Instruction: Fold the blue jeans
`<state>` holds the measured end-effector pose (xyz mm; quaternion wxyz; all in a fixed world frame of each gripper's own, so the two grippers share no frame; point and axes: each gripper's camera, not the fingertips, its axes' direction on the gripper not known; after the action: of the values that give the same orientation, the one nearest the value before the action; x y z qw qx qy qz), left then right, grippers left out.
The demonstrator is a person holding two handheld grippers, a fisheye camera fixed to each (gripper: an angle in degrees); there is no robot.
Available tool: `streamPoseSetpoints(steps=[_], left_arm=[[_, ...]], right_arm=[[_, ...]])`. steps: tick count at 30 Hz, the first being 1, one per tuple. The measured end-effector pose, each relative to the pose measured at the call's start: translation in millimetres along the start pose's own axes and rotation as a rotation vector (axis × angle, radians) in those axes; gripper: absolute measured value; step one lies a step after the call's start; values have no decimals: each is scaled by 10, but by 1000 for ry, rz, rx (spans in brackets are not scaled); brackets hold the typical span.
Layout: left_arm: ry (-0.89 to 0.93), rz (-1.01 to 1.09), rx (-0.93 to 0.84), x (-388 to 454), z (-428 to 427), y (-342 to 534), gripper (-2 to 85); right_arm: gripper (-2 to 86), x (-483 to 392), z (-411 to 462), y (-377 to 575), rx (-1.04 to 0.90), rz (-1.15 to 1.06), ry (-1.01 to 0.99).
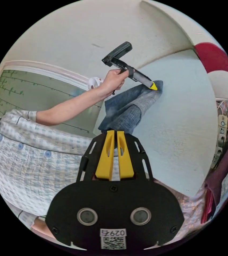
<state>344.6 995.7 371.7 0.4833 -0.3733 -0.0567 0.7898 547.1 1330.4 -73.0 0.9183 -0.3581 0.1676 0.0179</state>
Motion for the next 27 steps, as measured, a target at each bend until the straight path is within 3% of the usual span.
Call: streamPoseSetpoints(steps=[3, 5, 7, 11, 15, 17, 21, 27], left_arm=[[-16, -26, -38, -16, -49, -37, -10], [-293, -23, -75, 53, -15, -31, -9], [-317, -29, -60, 66, -7, -7, -9], [80, 133, -3, 189, -94, 34, -6], [271, 192, 6, 238, -84, 31, 18], [216, 206, 6, 345, -39, 55, 81], [36, 213, -75, 502, 109, 2, 138], [-82, 140, 31, 410, -147, -42, 225]], right_arm=[[2, -317, 157, -41, -159, -108, 98], [2, -384, 168, 69, -213, -119, 123], [3, -279, 160, 192, -215, -40, 116], [4, -35, 145, 395, -175, 80, 94], [4, -45, 57, 331, -185, 77, 166], [4, -117, -6, 240, -208, 42, 268], [4, -126, -120, 123, -204, 9, 257], [4, -155, -123, 59, -230, 20, 288]])
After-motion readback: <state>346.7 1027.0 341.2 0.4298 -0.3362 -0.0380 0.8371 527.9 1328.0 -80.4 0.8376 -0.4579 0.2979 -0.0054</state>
